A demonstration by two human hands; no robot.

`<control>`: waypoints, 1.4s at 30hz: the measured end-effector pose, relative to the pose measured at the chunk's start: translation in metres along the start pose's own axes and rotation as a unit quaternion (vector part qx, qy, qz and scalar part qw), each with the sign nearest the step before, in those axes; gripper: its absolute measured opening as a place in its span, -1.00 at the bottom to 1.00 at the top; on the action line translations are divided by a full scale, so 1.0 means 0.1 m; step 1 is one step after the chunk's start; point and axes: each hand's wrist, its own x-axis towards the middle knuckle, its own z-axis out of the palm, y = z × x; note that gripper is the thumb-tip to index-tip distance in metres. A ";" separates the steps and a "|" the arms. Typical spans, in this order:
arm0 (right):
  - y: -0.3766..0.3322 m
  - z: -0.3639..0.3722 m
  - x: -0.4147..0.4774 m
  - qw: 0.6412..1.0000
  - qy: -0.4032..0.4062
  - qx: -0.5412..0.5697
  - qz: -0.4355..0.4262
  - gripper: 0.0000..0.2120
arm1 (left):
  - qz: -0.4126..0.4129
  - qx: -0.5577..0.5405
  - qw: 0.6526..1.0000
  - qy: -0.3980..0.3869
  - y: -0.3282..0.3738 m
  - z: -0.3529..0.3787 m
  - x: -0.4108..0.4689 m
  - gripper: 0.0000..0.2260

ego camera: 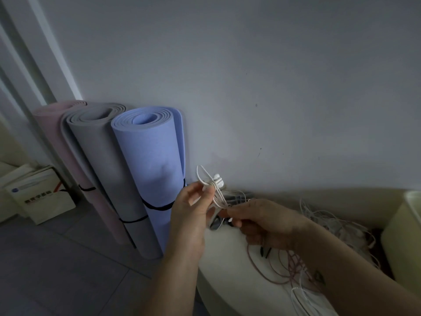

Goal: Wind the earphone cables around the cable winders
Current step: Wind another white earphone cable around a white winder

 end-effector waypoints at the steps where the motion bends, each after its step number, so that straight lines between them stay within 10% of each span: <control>1: 0.00 0.02 0.00 0.996 0.045 -0.069 -0.019 -0.76 | 0.023 0.029 0.999 0.018 -0.01 0.00 0.01 -0.91; 7: -0.11 0.15 -0.14 0.890 0.137 -0.402 -0.168 -0.71 | 0.078 0.138 0.986 0.047 -0.01 -0.02 -0.01 -0.84; 19: -0.15 0.08 -0.21 0.866 0.141 -0.395 -0.274 -0.84 | -0.049 -0.019 0.999 -0.006 0.06 0.00 -0.01 -0.92; 42: -0.18 -0.02 -0.15 0.960 0.223 -0.092 -0.145 -0.68 | -0.009 0.203 0.975 -0.089 -0.01 0.01 -0.05 -0.81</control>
